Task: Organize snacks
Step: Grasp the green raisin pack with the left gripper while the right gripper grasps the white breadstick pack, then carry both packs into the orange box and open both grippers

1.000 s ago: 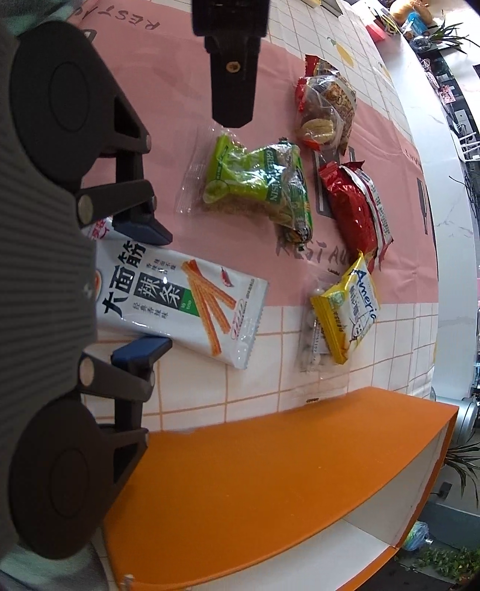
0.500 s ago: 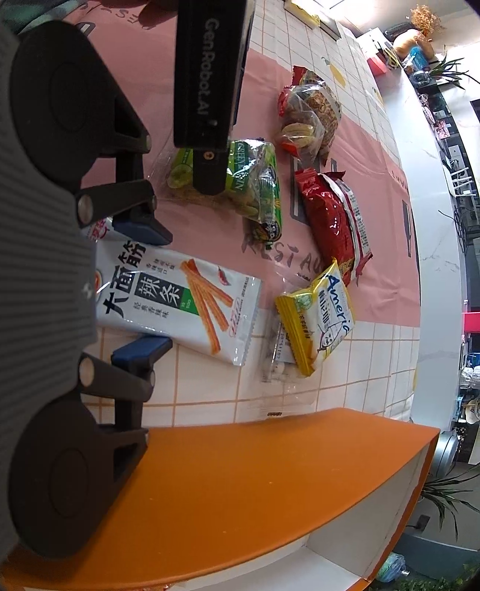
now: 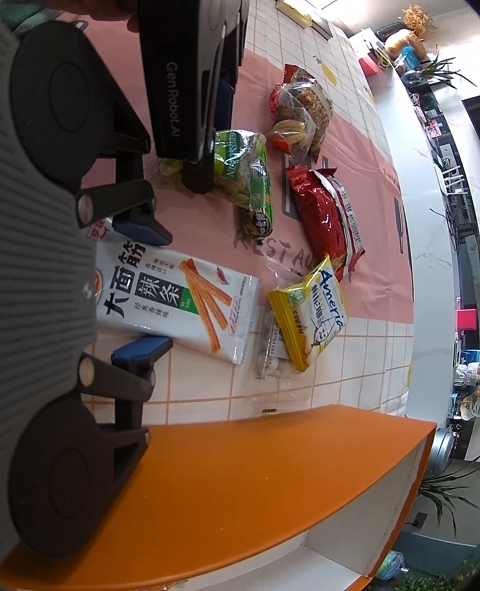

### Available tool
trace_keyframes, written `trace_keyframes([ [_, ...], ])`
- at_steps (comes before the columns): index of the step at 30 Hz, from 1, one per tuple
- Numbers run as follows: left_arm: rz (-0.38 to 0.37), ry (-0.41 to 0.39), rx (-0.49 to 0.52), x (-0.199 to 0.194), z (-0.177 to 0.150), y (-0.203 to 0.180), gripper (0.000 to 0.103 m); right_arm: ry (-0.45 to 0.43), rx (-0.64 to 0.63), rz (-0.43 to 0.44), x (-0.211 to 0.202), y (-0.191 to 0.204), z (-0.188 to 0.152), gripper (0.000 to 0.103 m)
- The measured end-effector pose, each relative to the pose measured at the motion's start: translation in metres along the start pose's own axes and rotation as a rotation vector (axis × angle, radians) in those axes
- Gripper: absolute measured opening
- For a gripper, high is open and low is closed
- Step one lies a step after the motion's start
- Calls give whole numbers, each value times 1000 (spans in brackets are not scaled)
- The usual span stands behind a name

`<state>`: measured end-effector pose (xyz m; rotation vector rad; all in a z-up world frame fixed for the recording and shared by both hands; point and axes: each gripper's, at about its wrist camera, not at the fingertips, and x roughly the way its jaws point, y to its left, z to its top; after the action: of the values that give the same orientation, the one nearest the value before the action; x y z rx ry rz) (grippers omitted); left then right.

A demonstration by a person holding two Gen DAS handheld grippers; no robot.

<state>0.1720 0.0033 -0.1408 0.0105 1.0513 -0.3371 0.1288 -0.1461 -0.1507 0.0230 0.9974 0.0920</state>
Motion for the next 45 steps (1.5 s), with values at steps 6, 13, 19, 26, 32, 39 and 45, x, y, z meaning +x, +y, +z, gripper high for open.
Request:
trace_keyframes([
  [6,14,-14,-1,-12,-2,-2,47,0,29,16,-5,-4,0,48],
  [13,28,-60,8,-46,0,-9,46,-55,23,31,-34,-2,1,48],
  [19,20,-100,1,-80,-2,-17,46,-117,49,76,-71,-7,2,47],
  [26,-26,-155,27,-113,-2,-42,46,-206,73,112,-122,-26,-4,47],
  [32,-101,-209,131,-138,21,-89,46,-285,78,74,-172,-66,3,47],
  [39,-179,-178,281,-127,43,-154,46,-265,72,29,-194,-120,0,47],
  [45,-202,-99,421,-101,57,-206,46,-191,95,40,-189,-171,-4,47],
])
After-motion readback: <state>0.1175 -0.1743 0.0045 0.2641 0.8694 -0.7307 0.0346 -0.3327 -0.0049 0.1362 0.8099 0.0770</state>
